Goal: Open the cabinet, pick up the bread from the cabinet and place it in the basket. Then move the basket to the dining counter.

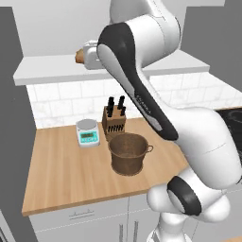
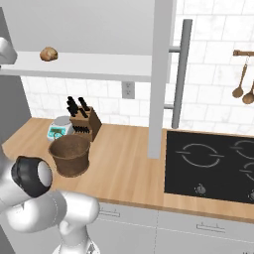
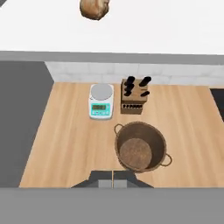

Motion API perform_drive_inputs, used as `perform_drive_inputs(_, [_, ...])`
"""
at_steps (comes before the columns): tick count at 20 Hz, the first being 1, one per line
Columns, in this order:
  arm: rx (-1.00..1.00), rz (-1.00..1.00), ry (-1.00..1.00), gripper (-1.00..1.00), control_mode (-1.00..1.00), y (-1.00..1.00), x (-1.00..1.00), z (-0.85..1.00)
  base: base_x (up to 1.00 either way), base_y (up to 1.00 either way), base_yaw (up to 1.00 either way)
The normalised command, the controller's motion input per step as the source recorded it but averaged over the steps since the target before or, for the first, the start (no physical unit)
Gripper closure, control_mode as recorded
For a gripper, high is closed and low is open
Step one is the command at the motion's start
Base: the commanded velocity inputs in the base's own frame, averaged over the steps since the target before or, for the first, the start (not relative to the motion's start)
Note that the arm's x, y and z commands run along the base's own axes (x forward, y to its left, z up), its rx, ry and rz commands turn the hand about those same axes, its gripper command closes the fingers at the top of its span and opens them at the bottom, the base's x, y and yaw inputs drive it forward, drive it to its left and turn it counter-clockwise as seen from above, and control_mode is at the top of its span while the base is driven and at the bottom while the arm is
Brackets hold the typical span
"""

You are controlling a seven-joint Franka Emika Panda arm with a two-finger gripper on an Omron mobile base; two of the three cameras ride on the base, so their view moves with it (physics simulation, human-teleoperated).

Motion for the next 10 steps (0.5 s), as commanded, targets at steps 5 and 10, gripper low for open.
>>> perform_drive_inputs(5, [-0.05, 0.1, -0.57, 1.0, -1.0, -0.13, 0.44, -0.53, 0.0, 0.0, 0.0])
perform_drive_inputs(10, [0.02, 0.09, -0.27, -1.0, -1.0, -0.03, 0.83, 0.04, 0.0, 0.0, 0.0])
